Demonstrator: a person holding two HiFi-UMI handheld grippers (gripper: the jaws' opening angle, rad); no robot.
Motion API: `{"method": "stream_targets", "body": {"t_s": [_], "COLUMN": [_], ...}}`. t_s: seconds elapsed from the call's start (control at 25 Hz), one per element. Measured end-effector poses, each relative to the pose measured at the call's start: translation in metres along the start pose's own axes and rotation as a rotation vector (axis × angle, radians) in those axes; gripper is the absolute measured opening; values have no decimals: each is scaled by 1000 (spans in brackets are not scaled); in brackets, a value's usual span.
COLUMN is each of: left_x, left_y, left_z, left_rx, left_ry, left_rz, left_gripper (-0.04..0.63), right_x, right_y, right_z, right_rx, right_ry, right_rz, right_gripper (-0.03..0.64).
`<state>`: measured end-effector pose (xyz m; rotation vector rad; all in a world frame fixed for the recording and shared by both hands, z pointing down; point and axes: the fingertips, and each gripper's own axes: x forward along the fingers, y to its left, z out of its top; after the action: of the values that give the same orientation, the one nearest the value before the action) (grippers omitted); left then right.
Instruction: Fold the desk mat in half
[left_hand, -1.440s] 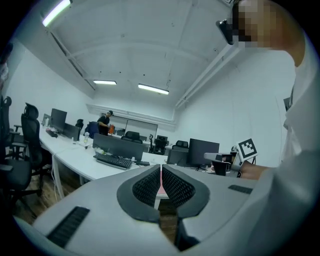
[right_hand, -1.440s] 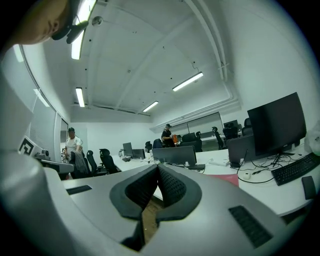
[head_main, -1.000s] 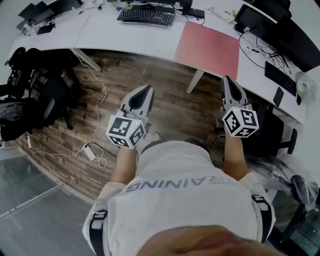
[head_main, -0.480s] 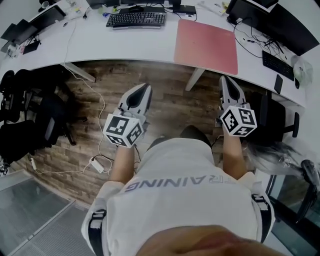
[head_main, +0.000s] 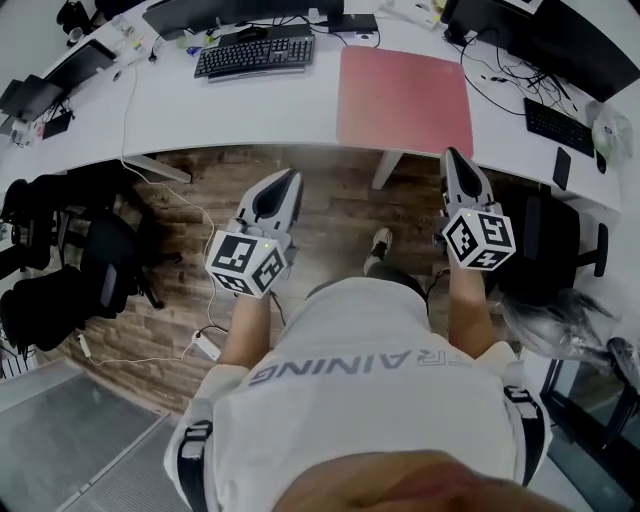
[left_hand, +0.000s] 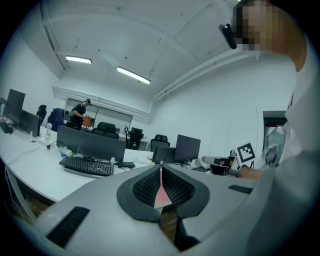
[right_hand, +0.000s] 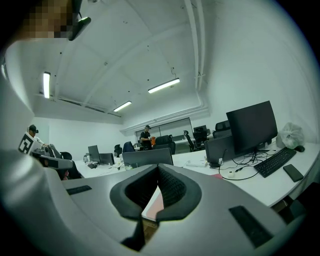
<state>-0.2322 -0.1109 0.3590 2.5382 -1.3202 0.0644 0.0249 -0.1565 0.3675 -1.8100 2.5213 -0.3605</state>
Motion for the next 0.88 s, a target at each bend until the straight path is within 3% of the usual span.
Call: {"method": "stream_targets", "body": {"t_s": [0.28,0.88], "left_x": [86,257], "left_y": [0,-37], "left_z": [24,25], "left_rx": [29,50], "left_ry": [1,84], "left_rz": [5,-95], "left_gripper": [37,38], "right_x": [48,92], "right_y": [-78,-237], "right_z": [18,17], "right_rx": [37,110], "right_ry": [-23,25], "right_rz": [-26,-143], "right_gripper": [23,23]}}
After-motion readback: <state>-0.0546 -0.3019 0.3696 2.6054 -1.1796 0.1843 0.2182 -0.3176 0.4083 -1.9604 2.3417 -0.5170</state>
